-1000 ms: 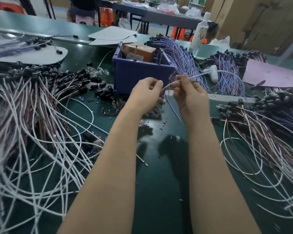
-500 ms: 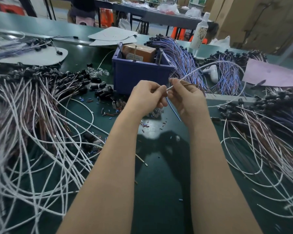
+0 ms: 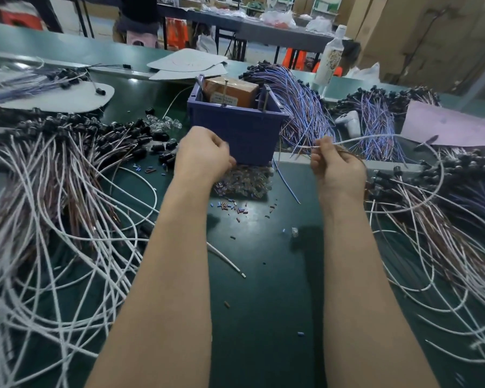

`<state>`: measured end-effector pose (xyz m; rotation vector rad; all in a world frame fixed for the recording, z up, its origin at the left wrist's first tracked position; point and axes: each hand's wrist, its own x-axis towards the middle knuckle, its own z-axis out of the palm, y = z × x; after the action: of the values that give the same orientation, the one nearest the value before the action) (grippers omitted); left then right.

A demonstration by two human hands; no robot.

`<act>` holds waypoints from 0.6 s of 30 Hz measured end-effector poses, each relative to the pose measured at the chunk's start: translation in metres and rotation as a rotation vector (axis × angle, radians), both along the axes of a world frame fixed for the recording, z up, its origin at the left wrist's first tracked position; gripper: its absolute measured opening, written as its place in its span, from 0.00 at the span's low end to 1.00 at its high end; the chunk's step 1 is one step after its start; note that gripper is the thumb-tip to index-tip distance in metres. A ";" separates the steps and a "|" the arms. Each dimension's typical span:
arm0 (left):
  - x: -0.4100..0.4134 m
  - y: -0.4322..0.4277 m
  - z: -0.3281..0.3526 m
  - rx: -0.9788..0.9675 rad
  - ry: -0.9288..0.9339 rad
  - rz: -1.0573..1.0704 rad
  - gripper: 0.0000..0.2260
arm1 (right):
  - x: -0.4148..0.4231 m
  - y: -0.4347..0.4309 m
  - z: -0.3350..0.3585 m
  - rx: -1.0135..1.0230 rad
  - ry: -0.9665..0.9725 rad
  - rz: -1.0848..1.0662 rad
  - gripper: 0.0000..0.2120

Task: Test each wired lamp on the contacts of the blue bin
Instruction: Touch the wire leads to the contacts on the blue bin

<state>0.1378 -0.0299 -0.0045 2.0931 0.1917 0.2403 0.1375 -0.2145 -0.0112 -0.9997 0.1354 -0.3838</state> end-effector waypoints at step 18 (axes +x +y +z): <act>-0.008 -0.079 -0.004 -0.789 -0.033 -0.025 0.10 | -0.007 0.068 -0.005 0.065 0.055 0.061 0.10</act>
<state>0.1299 -0.1092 -0.0090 1.3068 0.1999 0.1487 0.1300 -0.1466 -0.0160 -0.9481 0.1655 -0.2950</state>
